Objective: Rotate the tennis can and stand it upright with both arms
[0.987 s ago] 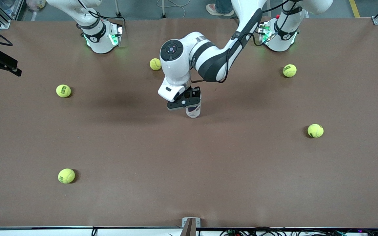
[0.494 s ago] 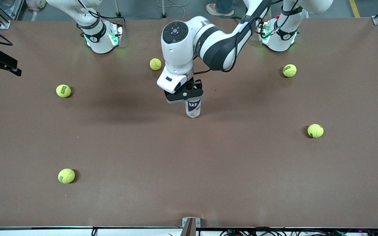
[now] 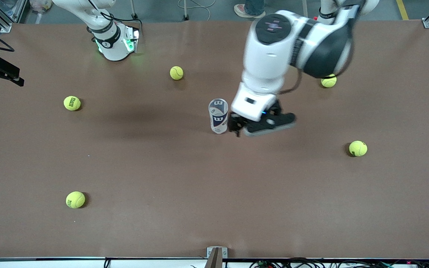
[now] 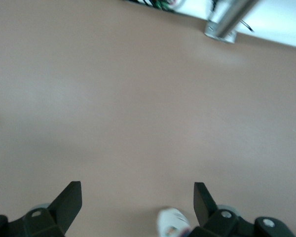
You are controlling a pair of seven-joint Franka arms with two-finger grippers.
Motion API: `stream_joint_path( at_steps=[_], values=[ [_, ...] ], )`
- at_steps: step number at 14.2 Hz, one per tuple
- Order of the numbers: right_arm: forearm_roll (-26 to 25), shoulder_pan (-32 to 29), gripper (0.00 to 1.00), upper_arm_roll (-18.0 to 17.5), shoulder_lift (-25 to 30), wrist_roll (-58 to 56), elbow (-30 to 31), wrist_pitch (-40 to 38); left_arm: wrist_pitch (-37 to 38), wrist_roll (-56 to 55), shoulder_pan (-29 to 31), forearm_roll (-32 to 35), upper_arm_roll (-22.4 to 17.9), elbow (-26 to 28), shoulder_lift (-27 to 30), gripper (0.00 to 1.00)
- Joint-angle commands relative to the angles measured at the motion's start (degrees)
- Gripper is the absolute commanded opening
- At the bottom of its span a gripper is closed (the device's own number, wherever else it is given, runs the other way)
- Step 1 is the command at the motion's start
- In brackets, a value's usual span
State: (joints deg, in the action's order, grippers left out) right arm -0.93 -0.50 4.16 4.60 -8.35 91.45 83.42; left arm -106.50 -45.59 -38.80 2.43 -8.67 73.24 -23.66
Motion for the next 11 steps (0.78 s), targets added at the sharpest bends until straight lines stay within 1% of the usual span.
stream_joint_path(
  at_steps=[1,4,6,8,9,11],
  values=[
    [-1.09,-0.29,1.0,-0.47,1.81,-0.62,1.81,0.86,2.08,6.81,5.64,-0.76,0.67,1.56,2.99,1.0],
    [-1.1,-0.21,1.0,-0.47,1.81,-0.62,1.81,0.95,6.03,15.16,12.06,-1.28,0.85,1.64,5.98,1.0],
    [-1.1,-0.21,1.0,-0.55,1.81,-0.53,1.63,0.95,7.27,23.31,17.24,-3.82,0.85,1.73,8.09,1.0],
    [-1.1,-0.21,1.0,-0.55,1.73,-0.44,1.54,0.86,11.3,30.01,20.59,-4.54,0.85,1.82,9.85,1.0],
    [-1.1,-0.21,1.0,-0.55,1.73,-0.44,1.54,0.86,12.19,33.08,22.17,-4.62,0.85,2.78,11.16,1.0],
    [-1.1,-0.12,1.0,-0.55,1.64,-0.44,0.93,0.69,12.64,37.49,24.55,-4.63,0.85,6.98,15.72,1.0]
  ],
)
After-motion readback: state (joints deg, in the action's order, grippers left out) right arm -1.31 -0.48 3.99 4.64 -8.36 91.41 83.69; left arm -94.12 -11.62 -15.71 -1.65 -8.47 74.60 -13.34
